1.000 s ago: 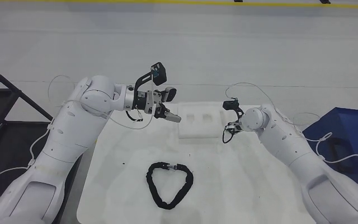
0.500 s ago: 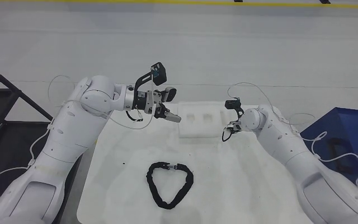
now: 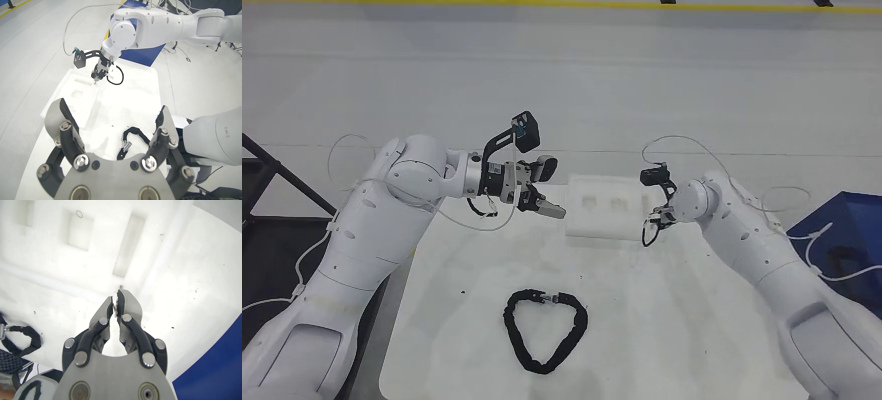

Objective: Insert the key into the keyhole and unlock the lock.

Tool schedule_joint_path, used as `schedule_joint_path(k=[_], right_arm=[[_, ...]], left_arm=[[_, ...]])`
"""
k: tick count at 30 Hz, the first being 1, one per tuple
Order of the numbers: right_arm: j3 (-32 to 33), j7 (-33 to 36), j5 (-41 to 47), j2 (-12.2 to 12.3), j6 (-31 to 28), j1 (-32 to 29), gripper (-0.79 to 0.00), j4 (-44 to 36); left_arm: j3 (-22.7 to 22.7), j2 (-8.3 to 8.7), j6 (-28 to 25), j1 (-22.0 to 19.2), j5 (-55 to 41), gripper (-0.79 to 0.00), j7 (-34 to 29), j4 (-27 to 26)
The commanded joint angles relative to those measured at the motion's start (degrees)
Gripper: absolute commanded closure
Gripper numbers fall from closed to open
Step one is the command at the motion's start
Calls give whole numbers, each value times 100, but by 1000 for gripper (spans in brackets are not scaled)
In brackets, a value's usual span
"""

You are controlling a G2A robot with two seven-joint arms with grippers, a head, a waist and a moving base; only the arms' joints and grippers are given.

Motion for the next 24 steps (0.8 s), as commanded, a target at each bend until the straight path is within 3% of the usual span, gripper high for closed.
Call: schedule_joint_path(k=[1, 9, 18, 24], right_arm=[[143, 109, 25, 73, -84, -16, 0, -157], [1192, 429, 162, 580, -348, -439, 0, -1595], [2905, 839, 32, 1201, -13, -1875, 0, -4513], [3742, 601, 433, 1364, -52, -2682, 0, -5576]], left_arm=[[0, 0, -1, 0, 1, -785, 0, 0], [0, 0, -1, 0, 1, -785, 0, 0], [0, 0, -1, 0, 1, -785, 0, 0], [0, 0, -1, 0, 1, -785, 0, 0]])
